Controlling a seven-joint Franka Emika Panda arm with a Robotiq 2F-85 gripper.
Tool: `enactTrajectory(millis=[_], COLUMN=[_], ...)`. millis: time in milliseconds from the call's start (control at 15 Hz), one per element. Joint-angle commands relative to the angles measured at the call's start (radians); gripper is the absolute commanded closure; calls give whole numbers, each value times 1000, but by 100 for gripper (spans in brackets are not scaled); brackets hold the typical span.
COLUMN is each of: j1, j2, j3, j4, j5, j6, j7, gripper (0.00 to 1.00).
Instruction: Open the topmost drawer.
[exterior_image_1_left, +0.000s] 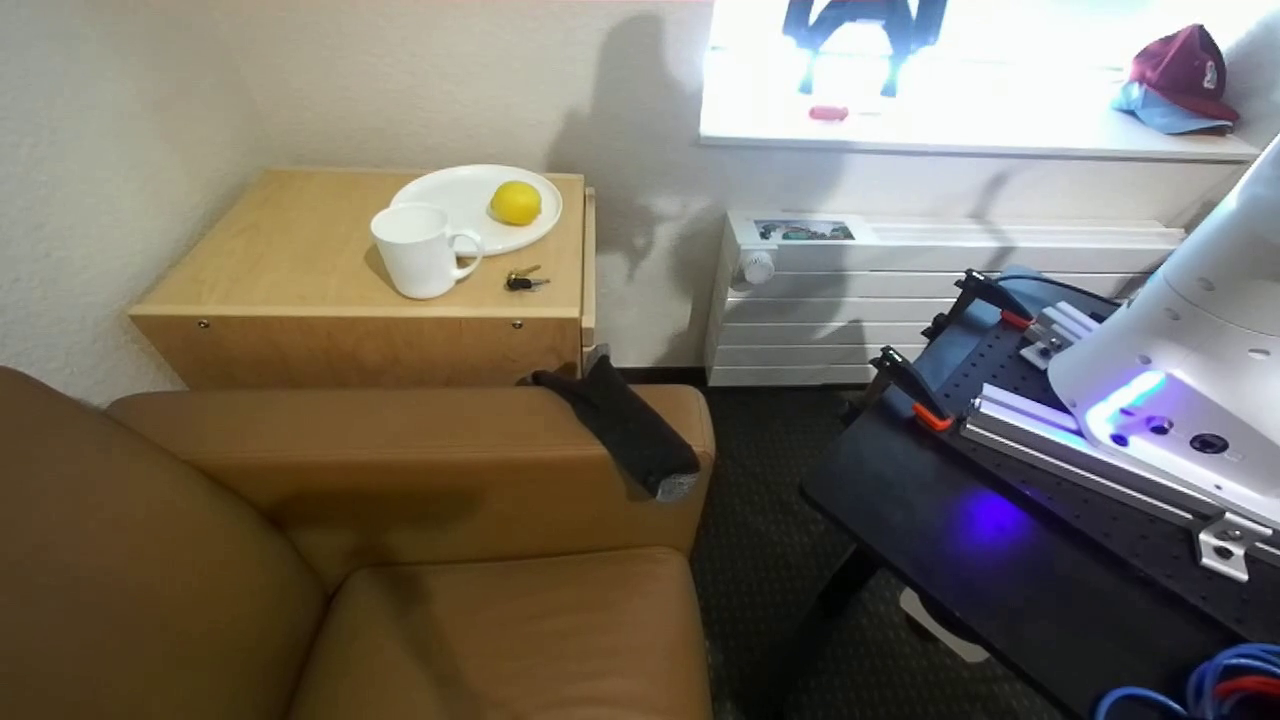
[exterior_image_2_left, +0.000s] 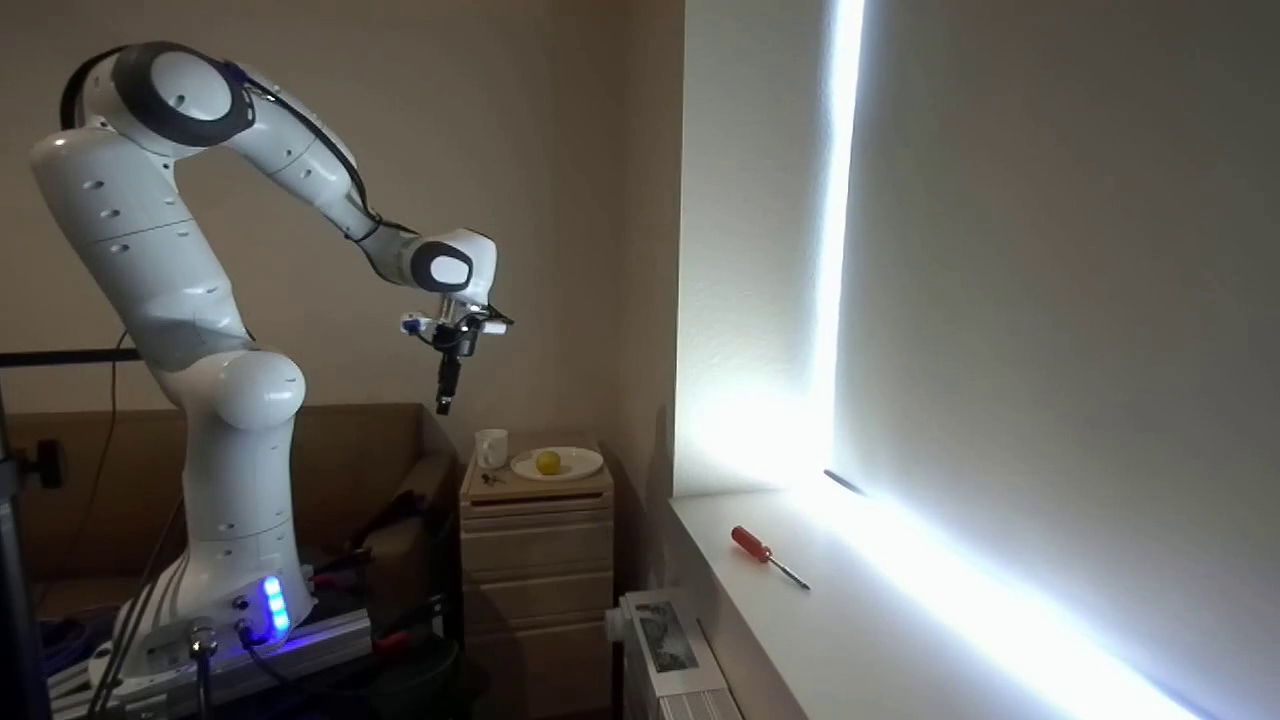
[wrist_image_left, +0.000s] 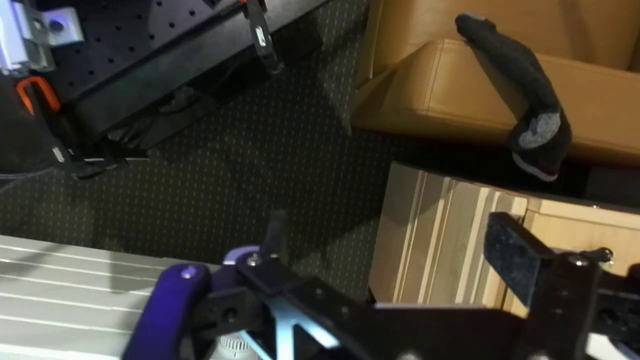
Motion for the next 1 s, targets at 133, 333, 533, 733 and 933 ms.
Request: enactTrajectory(millis=[133,333,533,733,933], j1=[19,22,97,123,132], j2=[251,419,489,470,490], j3=[77,99,89,40,10], j4=[-16,-1,57,14,18], j5=[-68,-265,-72,-170,-249], j6=[450,668,554,616,622], j7=[111,308,249,310,371], gripper=[0,0,0,0,0])
